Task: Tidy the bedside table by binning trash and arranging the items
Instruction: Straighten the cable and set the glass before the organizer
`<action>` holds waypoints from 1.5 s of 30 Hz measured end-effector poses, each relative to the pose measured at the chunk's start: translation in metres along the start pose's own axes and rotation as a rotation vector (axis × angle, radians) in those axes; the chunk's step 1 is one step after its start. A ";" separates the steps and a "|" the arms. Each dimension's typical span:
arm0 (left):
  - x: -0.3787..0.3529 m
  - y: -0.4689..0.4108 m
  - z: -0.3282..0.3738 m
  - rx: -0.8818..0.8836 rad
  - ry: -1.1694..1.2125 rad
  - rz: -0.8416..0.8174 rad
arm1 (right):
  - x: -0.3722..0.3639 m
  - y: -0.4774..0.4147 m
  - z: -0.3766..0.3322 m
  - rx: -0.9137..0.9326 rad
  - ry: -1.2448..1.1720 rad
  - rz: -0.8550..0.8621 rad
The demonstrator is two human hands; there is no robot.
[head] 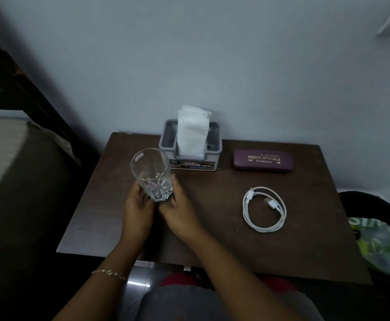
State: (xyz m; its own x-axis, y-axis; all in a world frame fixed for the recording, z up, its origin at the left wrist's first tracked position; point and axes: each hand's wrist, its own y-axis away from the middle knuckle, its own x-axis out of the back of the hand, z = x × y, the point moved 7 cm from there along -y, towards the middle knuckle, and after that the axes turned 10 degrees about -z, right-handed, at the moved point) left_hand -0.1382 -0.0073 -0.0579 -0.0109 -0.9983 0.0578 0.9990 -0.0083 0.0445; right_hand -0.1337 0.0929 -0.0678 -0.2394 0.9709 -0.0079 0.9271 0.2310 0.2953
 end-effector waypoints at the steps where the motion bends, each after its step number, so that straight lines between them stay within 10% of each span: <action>1: -0.005 0.003 0.001 0.002 0.005 -0.008 | 0.002 0.004 0.002 -0.003 -0.017 -0.003; 28: -0.020 0.012 0.005 0.120 0.013 -0.020 | 0.081 0.046 0.008 0.067 0.002 0.311; 37: -0.043 -0.041 0.045 -0.049 -0.101 -0.311 | 0.112 -0.029 -0.012 -0.022 0.186 0.136; 45: -0.030 -0.032 0.029 -0.068 -0.125 -0.205 | 0.101 -0.026 0.011 0.018 0.149 0.127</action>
State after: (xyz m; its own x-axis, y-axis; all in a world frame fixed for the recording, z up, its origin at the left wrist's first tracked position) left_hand -0.1714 0.0247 -0.0326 -0.2147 -0.9603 0.1780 0.9759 -0.2180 0.0007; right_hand -0.1785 0.1855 -0.0867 -0.1593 0.9725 0.1698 0.9572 0.1101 0.2677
